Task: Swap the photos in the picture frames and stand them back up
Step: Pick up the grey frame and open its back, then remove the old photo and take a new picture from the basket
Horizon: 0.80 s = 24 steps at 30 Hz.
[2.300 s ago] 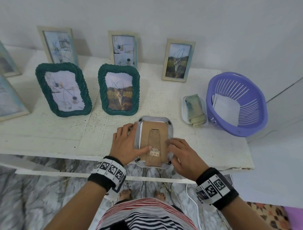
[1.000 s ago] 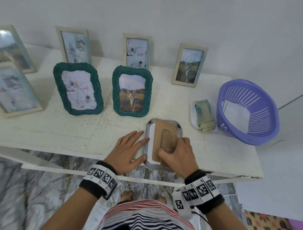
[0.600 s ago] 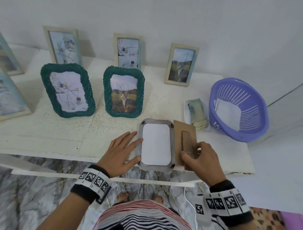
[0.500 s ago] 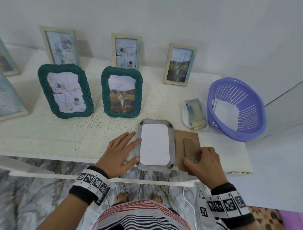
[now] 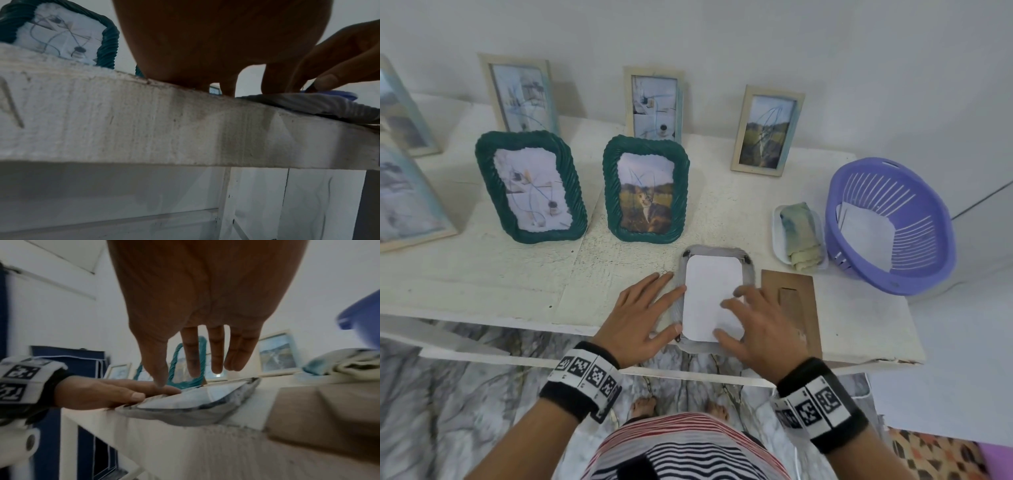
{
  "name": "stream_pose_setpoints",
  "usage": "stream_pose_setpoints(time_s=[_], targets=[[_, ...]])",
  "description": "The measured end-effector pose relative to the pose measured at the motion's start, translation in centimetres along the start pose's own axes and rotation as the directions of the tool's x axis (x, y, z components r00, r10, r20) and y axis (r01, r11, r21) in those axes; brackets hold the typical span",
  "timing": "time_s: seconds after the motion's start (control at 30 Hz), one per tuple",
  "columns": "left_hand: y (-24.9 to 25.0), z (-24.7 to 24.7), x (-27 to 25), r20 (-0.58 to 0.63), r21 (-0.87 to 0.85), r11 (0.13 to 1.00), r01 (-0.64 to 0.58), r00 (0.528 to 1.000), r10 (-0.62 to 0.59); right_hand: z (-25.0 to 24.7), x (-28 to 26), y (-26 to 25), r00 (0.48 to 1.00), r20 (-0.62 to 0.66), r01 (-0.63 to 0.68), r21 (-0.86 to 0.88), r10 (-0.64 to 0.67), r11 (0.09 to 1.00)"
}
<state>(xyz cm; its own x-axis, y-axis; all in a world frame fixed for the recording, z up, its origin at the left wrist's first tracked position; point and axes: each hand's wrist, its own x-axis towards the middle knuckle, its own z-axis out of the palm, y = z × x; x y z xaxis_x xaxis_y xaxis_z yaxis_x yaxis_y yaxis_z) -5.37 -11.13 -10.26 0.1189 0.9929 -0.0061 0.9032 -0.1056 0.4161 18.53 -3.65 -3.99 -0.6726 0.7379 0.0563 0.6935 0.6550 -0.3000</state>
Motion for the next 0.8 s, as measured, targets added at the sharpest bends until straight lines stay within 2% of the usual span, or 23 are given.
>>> stream_pose_setpoints(time_s=[0.1, 0.2, 0.57, 0.73, 0.8], targets=[[0.0, 0.0, 0.1, -0.001, 0.005, 1.0, 0.001, 1.0, -0.001, 1.1, 1.0, -0.6, 0.989, 0.132, 0.072, -0.034, -0.067, 0.997], [0.0, 0.1, 0.1, -0.002, 0.011, 1.0, 0.005, 1.0, -0.005, 1.5, 1.3, -0.3, 0.981, 0.177, 0.082, -0.038, -0.074, 0.996], [0.2, -0.5, 0.1, 0.003, -0.03, 0.999, 0.03, 1.0, -0.03, 1.4, -0.2, -0.9, 0.992, 0.1, 0.088, -0.093, -0.078, 0.992], [0.5, -0.1, 0.2, -0.007, -0.028, 0.998, 0.059, 0.998, -0.059, 0.7, -0.5, -1.6, 0.998, 0.029, 0.064, -0.018, -0.064, 0.998], [0.7, 0.3, 0.3, -0.026, -0.018, 0.997, 0.071, 0.997, -0.072, 0.4, -0.5, -1.8, 0.999, -0.029, 0.027, 0.071, -0.025, 0.997]])
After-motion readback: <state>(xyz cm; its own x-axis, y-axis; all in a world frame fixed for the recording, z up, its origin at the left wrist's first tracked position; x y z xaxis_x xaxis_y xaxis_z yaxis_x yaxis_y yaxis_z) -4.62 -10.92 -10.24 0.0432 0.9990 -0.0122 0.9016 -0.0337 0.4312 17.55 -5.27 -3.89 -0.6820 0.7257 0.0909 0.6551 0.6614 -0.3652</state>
